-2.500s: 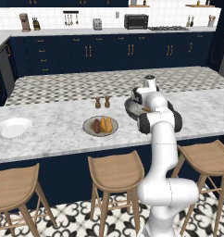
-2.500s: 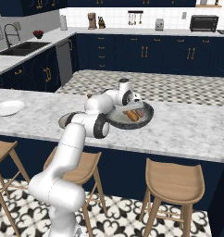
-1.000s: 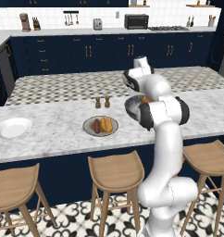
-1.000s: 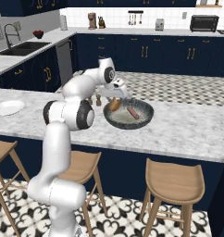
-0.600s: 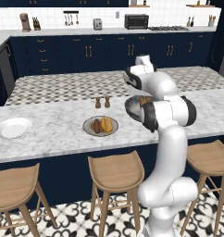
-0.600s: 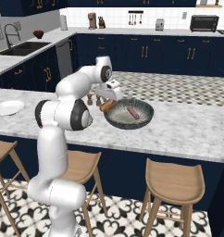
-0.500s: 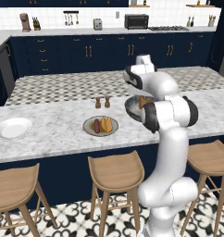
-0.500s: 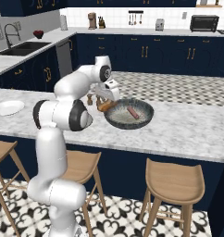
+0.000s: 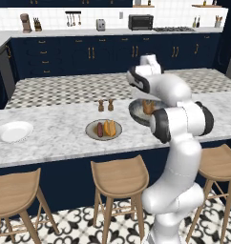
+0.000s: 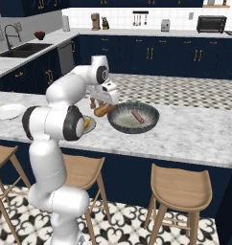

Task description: Place one bun and one sausage from the bowl on each plate.

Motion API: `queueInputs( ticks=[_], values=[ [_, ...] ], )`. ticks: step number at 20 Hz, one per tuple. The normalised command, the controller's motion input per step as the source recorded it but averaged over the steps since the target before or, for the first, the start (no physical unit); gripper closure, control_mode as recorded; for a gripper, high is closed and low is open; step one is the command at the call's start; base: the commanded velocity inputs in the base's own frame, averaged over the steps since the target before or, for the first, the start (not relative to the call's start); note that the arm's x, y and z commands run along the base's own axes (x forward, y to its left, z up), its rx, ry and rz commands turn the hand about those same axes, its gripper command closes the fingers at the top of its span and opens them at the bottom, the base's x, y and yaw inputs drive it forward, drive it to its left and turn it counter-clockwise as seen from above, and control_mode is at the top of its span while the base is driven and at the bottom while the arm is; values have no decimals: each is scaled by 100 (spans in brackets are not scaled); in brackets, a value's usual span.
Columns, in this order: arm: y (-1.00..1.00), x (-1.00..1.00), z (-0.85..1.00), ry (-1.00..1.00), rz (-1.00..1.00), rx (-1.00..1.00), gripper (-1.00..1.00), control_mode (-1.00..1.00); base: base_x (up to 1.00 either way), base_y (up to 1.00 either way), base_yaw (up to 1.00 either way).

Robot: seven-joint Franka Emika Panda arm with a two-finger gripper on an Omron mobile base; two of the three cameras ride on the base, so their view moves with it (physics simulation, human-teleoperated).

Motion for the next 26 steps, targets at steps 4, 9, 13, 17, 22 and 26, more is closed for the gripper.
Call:
queueInputs(
  ticks=[4, 9, 13, 17, 22, 26],
  values=[
    [35, -69, 0, 0, 36, 0, 100, -100, 0, 0, 0],
    [32, -61, 5, -1, 19, 0, 100, -100, 0, 0, 0],
    [1, -40, 10, -6, 3, 0, 100, -100, 0, 0, 0],
    [5, -16, 1, -4, 0, 0, 100, 100, -7, 10, 0],
    [0, 0, 0, 0, 0, 0, 100, 100, -13, 89, 0],
    [0, 0, 0, 0, 0, 0, 100, 100, -1, 100, 0]
  ],
)
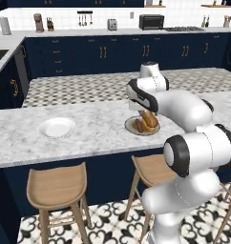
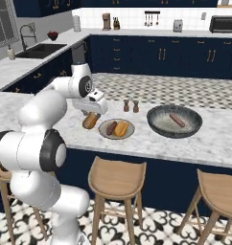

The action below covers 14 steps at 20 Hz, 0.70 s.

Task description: Place one bun and one sausage from the bowl on each plate.

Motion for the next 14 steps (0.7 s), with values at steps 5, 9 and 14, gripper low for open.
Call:
queueInputs(
  ticks=[5, 9, 14],
  values=[
    [0, 0, 0, 0, 0, 0, 100, 100, 0, 99, 0],
    [0, 0, 0, 0, 0, 0, 100, 100, 0, 78, 0],
    [0, 0, 0, 0, 0, 0, 100, 100, 0, 62, 0]
  ],
)
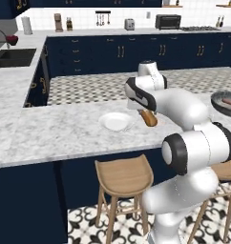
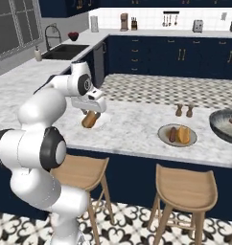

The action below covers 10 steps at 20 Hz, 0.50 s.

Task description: Place one bun and one sausage from the bowl on each plate.

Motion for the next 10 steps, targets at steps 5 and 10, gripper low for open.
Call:
queueInputs(
  ticks=[5, 10],
  values=[
    [0, 0, 0, 0, 0, 0, 100, 100, 9, 31, 0],
    [0, 0, 0, 0, 0, 0, 100, 100, 34, 16, 0]
  ],
)
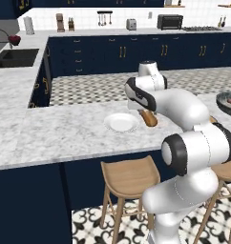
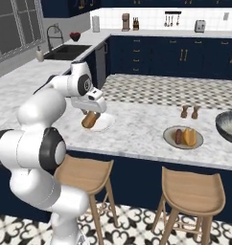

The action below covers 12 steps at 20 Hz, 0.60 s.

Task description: Place one bun and one sausage from the bowl on each plate.

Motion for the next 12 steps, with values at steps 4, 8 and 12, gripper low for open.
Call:
queueInputs(
  ticks=[4, 8, 12],
  values=[
    [4, 14, 0, 0, 0, 0, 100, -100, 34, 10, 0],
    [24, 83, 0, 0, 0, 0, 100, -100, 0, 0, 0],
    [43, 100, -13, 0, 0, 0, 100, -100, 0, 0, 0]
  ],
)
